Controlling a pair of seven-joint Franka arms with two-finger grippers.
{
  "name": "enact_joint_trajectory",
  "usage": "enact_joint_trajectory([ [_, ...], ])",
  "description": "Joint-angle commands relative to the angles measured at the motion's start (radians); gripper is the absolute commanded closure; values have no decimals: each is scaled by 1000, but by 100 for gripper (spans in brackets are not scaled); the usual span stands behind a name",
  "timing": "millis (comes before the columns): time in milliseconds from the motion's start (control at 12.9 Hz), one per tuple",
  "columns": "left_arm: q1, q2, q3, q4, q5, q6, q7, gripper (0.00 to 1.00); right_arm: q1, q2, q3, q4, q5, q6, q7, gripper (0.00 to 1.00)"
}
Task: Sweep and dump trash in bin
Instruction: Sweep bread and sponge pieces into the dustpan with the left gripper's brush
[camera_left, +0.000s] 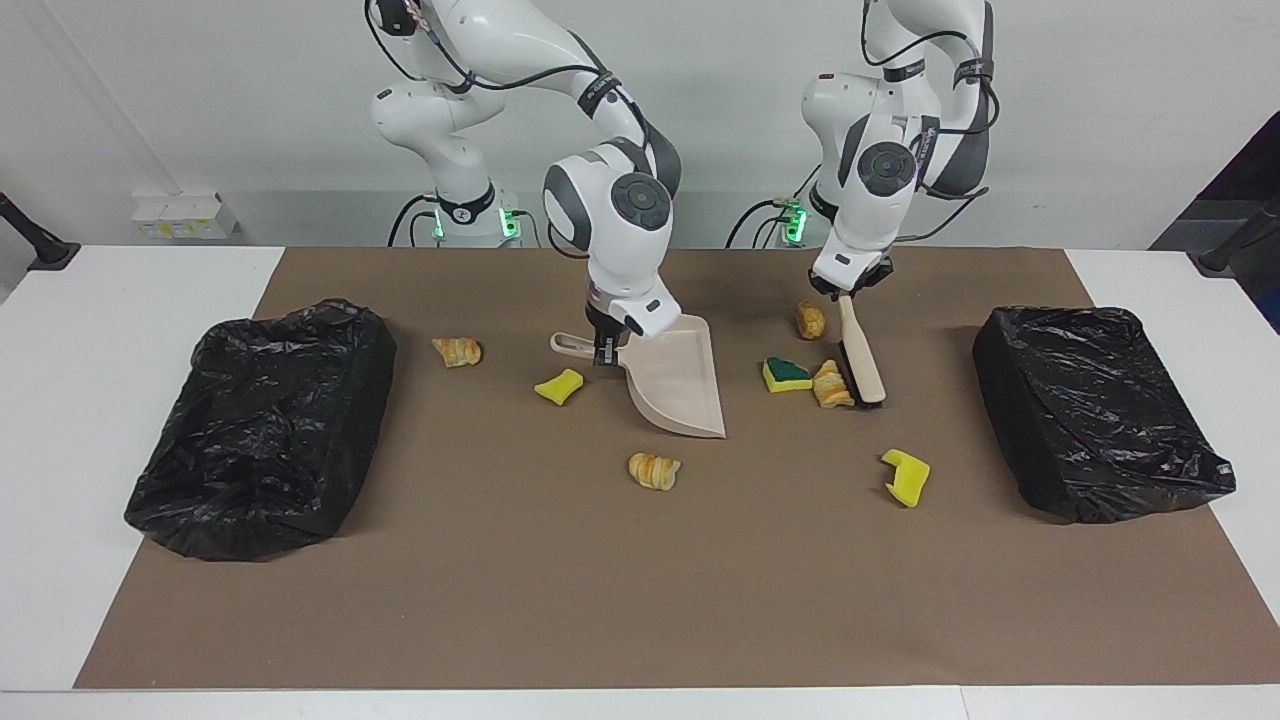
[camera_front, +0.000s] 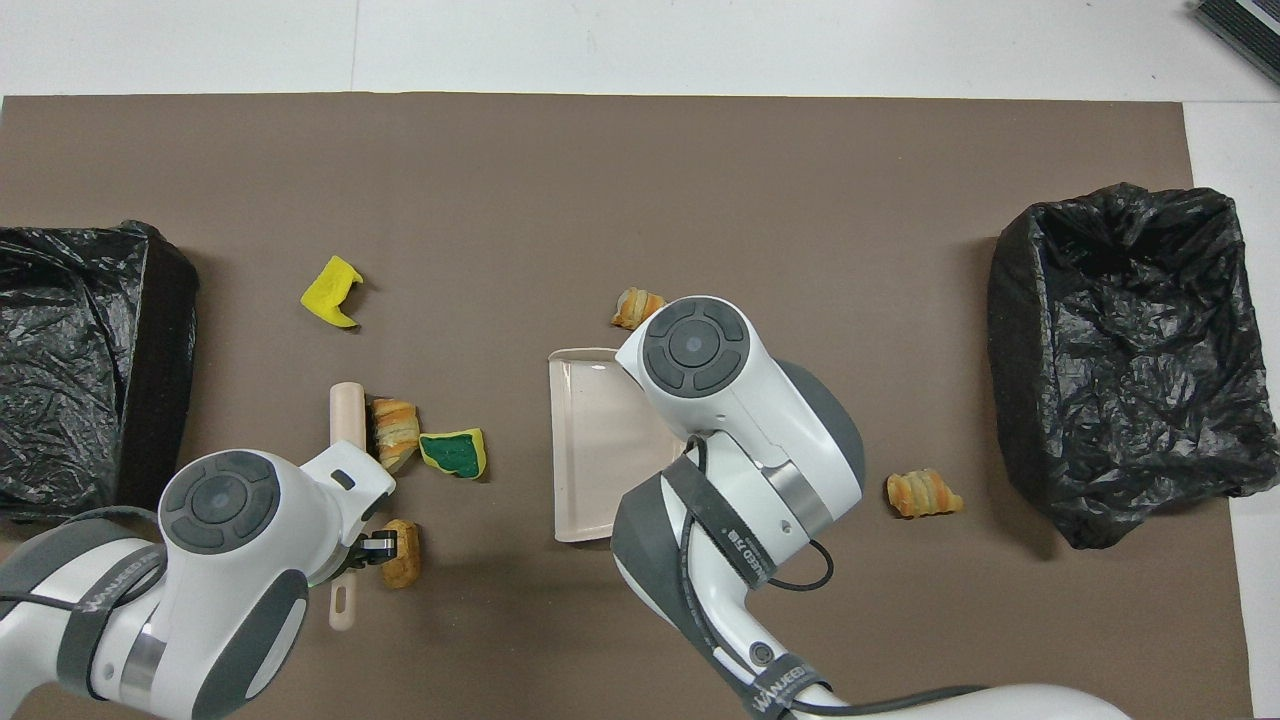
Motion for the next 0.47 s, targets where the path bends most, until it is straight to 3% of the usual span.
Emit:
enact_joint_trajectory([
  [0,-72,19,-2,6,-76,56,16,100,14,19,3,-14,-20,50,37,100],
  [388,-254,60,-2,39,-259,153,16,100,23,34,2,-8,-24,71,65,100],
])
